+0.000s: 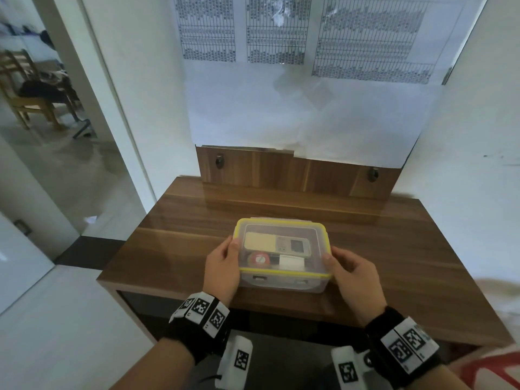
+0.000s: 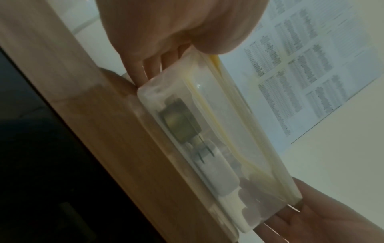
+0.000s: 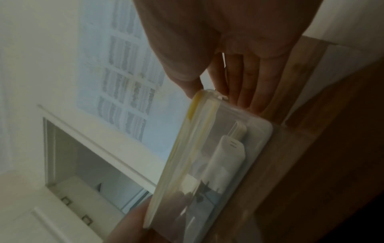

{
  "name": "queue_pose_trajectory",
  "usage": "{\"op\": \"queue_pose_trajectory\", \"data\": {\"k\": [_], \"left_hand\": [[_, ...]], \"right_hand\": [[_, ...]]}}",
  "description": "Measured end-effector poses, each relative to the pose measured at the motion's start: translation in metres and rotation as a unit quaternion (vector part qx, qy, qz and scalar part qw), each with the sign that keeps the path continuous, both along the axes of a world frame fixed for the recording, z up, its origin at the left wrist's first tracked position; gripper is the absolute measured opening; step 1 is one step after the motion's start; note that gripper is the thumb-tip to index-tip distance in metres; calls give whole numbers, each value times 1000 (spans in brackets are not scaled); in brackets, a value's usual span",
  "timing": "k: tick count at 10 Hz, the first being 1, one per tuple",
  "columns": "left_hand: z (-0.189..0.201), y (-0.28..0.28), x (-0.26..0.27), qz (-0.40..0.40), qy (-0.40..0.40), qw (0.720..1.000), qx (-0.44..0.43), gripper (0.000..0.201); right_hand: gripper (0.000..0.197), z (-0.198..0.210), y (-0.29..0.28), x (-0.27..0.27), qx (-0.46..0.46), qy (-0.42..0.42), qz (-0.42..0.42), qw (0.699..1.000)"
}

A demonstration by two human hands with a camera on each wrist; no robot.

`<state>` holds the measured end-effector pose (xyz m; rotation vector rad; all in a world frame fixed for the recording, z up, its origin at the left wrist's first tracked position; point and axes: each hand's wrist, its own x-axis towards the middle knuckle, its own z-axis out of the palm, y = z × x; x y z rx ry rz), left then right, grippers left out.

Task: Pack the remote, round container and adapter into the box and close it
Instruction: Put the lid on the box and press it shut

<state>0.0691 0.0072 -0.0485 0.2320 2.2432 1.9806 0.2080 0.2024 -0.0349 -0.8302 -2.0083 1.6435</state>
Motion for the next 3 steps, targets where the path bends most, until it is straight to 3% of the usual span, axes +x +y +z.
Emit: {"op": "queue_pose_trajectory", "data": {"k": [1,2,3], "left_hand": [[-2,4,-3,9,2,1000,0,28],[-2,4,-9,-17,-23,1000,5,31],[-6,-6,-13,-32,-58,997,51,30]], "right_hand": [[22,5,-6,4,27,5,18,999],[23,7,-2,3,-8,0,26,1000],[32,9,7,6,32,-8,13,999]]}}
